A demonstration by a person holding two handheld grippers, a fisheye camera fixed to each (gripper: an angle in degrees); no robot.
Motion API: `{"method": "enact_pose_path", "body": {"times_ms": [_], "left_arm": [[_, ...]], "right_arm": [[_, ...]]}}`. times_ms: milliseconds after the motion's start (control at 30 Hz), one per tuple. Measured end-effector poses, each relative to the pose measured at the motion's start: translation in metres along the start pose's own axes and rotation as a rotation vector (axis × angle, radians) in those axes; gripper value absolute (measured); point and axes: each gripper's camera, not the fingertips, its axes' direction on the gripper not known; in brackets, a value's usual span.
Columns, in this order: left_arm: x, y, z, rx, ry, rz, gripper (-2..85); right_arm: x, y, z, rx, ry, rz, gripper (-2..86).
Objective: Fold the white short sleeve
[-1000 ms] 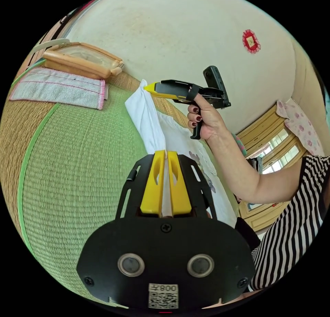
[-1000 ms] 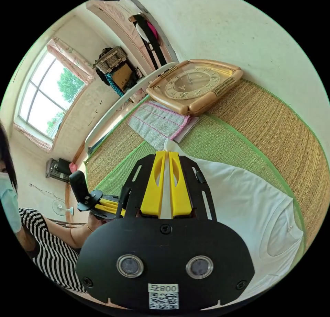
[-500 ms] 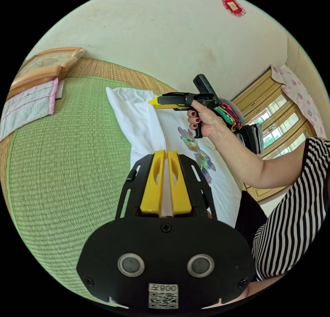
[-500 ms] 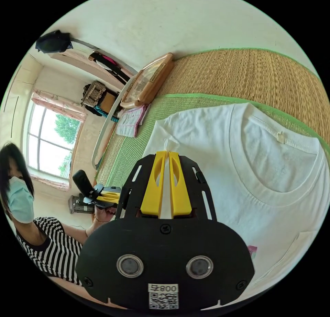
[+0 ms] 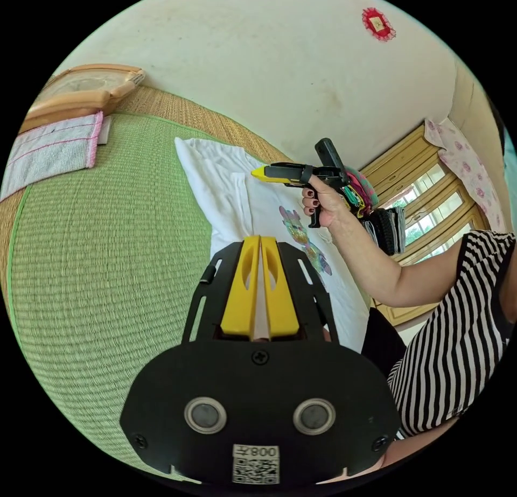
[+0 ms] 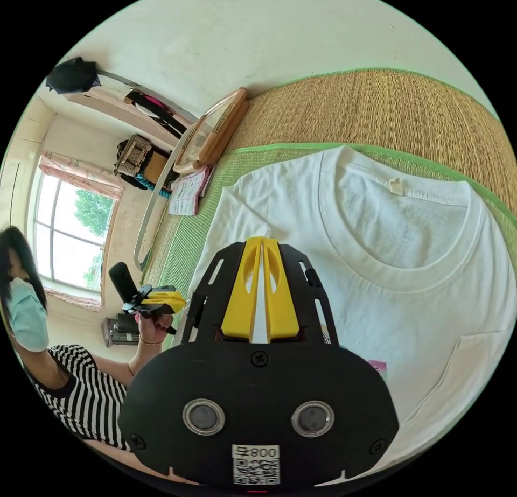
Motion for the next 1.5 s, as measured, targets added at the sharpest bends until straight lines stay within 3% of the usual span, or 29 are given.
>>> {"method": "enact_pose_path", "body": {"times_ms": [333,433,800,967,1133,1267,1500], "left_arm": [[0.01,0.0,0.007,-0.115,-0.158,-0.095,0.3],[0.011,0.005,0.002,-0.104,-0.142,-0.112,0.2],[0.025,0.03,-0.021,-0.089,-0.199,-0.13,0.2],[0.033,0.047,-0.032,-0.092,-0.213,-0.136,0.2],[0.041,0.069,-0.055,-0.002,-0.211,-0.128,0.2],[0.036,0.086,-0.059,-0.086,-0.157,-0.157,0.2],[0.054,0.123,-0.096,0.023,-0.213,-0.102,0.2]], "right_arm": [[-0.102,-0.044,0.083,-0.161,0.212,-0.305,0.1],[-0.11,-0.049,0.108,-0.213,0.302,-0.337,0.1],[-0.116,-0.006,0.087,-0.146,0.249,-0.342,0.1],[-0.11,0.002,0.098,-0.184,0.346,-0.339,0.1],[-0.1,0.024,0.071,-0.133,0.267,-0.323,0.1],[-0.087,0.053,0.045,-0.13,0.2,-0.304,0.1],[-0.04,0.173,-0.042,-0.142,0.076,-0.172,0.0]]}}
